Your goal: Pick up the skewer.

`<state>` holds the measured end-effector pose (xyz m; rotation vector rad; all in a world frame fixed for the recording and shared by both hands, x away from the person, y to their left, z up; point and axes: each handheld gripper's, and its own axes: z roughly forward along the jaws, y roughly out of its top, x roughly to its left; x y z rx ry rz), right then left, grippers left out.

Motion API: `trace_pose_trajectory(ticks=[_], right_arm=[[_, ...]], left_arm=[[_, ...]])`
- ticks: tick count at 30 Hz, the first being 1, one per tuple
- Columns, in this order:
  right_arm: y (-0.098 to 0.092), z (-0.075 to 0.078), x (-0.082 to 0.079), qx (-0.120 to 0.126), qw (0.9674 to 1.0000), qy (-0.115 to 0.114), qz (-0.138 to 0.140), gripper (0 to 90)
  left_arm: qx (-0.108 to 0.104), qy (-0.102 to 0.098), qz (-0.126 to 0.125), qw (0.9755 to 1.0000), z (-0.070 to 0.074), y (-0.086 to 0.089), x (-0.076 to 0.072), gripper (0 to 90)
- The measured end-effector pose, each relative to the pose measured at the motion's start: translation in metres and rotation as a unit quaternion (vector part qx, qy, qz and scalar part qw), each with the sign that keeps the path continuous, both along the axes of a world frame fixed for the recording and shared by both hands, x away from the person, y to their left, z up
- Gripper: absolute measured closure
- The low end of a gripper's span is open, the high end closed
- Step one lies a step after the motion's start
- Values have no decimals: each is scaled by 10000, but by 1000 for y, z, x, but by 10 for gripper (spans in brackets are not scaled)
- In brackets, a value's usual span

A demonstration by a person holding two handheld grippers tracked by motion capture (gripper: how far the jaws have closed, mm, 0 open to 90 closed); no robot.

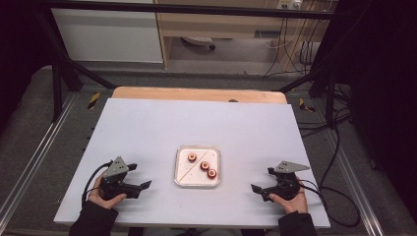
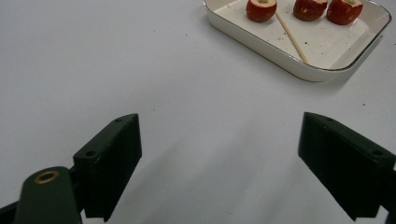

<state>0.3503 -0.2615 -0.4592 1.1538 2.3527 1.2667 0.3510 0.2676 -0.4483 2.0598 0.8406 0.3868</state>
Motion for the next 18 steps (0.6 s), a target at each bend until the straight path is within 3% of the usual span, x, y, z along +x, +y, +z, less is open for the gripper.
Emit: trace_pose_trajectory(ticks=[18], right_arm=[[-1,1,-1,37,10000,-18,-20,8]], left_arm=[[81,22,-120,9999,3,-11,0,135]])
